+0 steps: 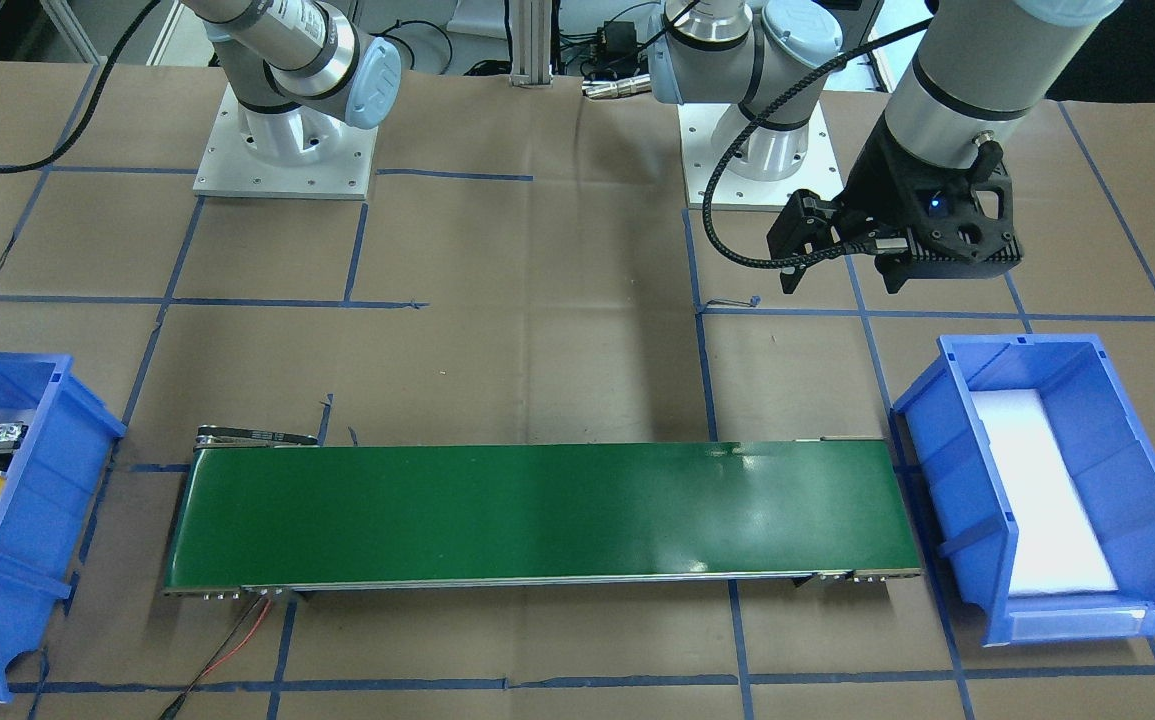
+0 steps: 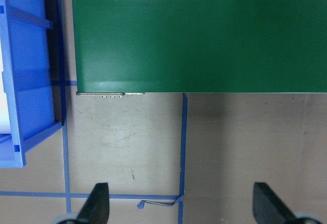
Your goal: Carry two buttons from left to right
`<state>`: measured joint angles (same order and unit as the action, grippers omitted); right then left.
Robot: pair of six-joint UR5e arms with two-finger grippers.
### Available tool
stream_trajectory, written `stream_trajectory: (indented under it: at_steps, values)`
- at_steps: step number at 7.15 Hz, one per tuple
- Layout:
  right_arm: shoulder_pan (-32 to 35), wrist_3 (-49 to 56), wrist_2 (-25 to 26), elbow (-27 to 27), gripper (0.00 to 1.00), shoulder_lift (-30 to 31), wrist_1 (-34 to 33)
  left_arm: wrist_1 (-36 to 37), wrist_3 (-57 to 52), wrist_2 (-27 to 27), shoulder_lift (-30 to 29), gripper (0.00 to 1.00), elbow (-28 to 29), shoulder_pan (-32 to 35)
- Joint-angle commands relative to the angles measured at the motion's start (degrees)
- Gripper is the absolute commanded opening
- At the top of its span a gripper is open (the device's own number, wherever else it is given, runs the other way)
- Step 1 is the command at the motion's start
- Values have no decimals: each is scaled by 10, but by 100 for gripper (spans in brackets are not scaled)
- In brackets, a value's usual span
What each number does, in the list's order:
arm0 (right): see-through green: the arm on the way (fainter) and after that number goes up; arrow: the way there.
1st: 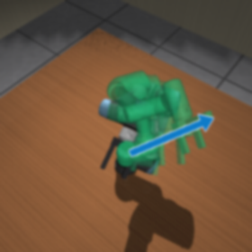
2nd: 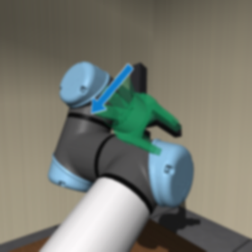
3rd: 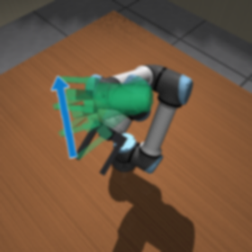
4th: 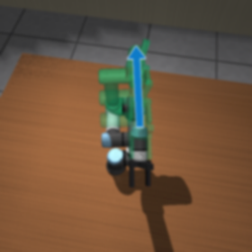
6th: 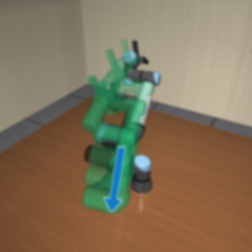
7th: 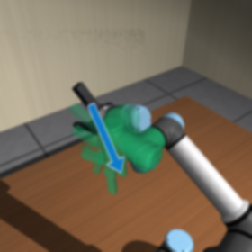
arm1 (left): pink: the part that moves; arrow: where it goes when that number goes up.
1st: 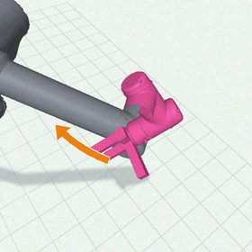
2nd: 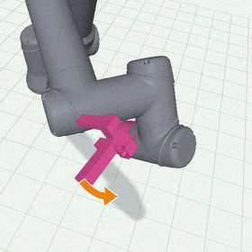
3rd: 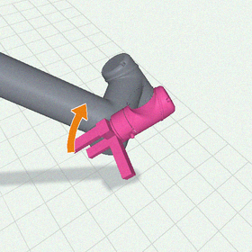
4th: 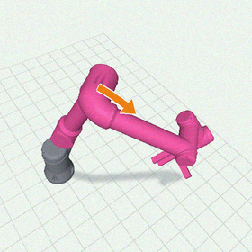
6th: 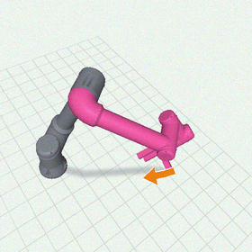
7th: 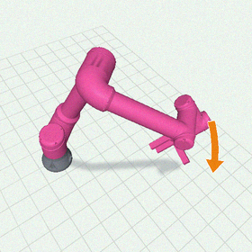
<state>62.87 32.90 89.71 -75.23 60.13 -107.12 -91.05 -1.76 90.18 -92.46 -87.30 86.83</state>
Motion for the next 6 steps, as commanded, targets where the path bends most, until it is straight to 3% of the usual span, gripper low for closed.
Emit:
stream_trajectory:
  at_steps: [1,3,6]
  values:
    - [8,3,4,-11,100,96,70,0,0,0,0,100,0,0]
    - [43,-77,6,-83,100,198,91,0,0,0,0,100,0,0]
    - [221,-395,-3,-192,100,308,96,0,1,0,-2,100,2,0]
